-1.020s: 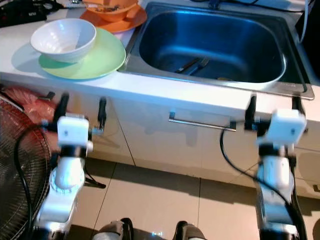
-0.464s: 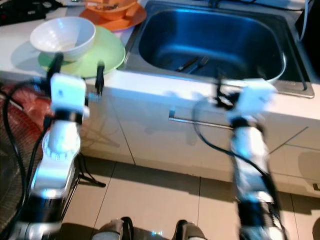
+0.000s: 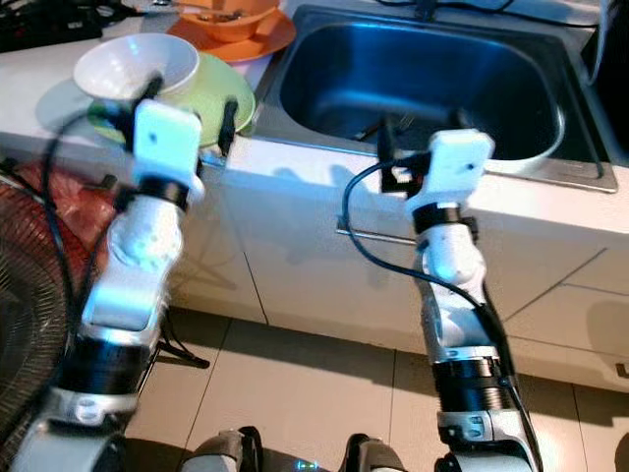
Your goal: Kitchen organization
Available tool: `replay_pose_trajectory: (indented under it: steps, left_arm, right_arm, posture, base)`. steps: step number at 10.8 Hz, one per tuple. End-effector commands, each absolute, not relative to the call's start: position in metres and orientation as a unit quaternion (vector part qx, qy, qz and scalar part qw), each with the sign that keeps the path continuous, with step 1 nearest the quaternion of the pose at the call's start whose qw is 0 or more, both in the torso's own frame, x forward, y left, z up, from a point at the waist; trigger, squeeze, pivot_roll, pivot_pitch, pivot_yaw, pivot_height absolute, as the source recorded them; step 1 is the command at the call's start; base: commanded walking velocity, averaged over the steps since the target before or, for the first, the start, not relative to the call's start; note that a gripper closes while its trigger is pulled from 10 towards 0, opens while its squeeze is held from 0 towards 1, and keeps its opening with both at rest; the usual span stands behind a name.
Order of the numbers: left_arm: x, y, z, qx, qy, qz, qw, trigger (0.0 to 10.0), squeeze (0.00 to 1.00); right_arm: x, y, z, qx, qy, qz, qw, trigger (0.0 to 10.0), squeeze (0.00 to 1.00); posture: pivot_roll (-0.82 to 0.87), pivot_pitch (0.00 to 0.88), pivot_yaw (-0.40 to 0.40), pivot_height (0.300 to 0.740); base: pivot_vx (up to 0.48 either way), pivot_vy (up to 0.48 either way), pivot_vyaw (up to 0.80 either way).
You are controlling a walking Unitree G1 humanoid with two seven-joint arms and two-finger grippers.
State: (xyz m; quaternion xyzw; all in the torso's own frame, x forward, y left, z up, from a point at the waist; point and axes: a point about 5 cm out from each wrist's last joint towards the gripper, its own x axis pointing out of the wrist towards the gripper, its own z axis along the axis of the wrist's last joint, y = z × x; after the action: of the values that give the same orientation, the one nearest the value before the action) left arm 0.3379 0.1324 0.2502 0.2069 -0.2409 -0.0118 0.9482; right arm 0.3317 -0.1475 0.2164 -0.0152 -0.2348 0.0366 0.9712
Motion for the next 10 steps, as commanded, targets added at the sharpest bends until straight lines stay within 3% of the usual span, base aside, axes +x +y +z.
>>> replay_pose_trajectory:
  steps: [1, 5, 7, 10]
  left_arm:
    - [0.344, 0.144, 0.26, 0.219, -0.233, 0.002, 0.947, 10.0, 0.0]
    - [0.344, 0.134, 0.244, 0.178, -0.207, -0.018, 0.962, 10.0, 0.0]
    - [0.338, 0.123, 0.25, 0.125, -0.232, -0.023, 0.964, 10.0, 0.0]
    - [0.33, 0.114, 0.259, 0.12, -0.27, -0.04, 0.955, 10.0, 0.0]
  right_arm:
    - [0.33, -0.144, 0.215, -0.013, -0.237, 0.044, 0.97, 10.0, 0.0]
    - [0.33, -0.146, 0.212, -0.014, -0.233, 0.043, 0.971, 10.0, 0.0]
    - [0.331, -0.149, 0.213, -0.011, -0.235, 0.034, 0.971, 10.0, 0.0]
    - [0.332, -0.152, 0.217, -0.001, -0.24, 0.022, 0.97, 10.0, 0.0]
  posture:
    - [0.08, 0.144, 0.003, 0.74]
    - [0.06, 0.142, 0.005, 0.74]
    - [0.07, 0.151, -0.001, 0.74]
    - [0.07, 0.159, -0.004, 0.74]
  base:
    - [0.0, 0.0, 0.0]
    - [0.0, 0.0, 0.0]
    - [0.0, 0.0, 0.0]
    - [0.0, 0.0, 0.0]
